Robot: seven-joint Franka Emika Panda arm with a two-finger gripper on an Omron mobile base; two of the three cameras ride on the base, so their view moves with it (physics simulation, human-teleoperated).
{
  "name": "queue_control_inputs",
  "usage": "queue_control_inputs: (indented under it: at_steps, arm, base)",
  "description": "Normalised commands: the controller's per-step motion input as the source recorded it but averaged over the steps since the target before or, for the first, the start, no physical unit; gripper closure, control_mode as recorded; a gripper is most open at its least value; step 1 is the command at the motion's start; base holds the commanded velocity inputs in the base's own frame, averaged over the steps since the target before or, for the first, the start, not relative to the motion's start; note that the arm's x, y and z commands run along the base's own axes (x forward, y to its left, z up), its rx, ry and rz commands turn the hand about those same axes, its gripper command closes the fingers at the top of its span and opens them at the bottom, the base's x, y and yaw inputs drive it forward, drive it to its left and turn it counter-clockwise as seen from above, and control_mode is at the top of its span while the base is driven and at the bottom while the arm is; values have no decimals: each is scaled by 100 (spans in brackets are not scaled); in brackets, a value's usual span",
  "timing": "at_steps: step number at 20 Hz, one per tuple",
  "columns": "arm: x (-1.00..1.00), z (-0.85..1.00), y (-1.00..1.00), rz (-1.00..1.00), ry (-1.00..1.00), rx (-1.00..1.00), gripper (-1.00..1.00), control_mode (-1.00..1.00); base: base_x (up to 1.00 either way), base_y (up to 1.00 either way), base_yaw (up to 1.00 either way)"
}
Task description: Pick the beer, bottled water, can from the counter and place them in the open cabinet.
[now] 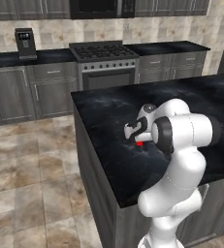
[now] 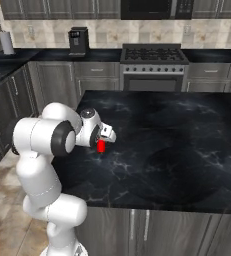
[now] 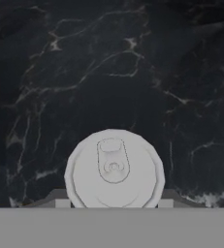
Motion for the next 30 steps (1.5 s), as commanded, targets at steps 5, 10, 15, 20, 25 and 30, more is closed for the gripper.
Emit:
queue_control_inputs:
  at_steps: [5, 10, 15, 20, 25, 30]
  arm:
    - [-26, 10, 0, 0, -26, -2, 100, -100]
    - [-40, 48, 0, 0, -22, -1, 100, -100]
    - [-38, 64, 0, 0, -2, 0, 100, -100]
    - [-43, 74, 0, 0, 0, 0, 100, -100]
    - [-53, 59, 0, 0, 0, 0, 100, -100]
    - [-66, 50, 0, 0, 0, 0, 100, -100]
  base:
    - [0, 0, 0]
    - [0, 0, 0]
    - [0, 0, 0]
    - [0, 0, 0]
    - [0, 0, 0]
    - [0, 0, 0]
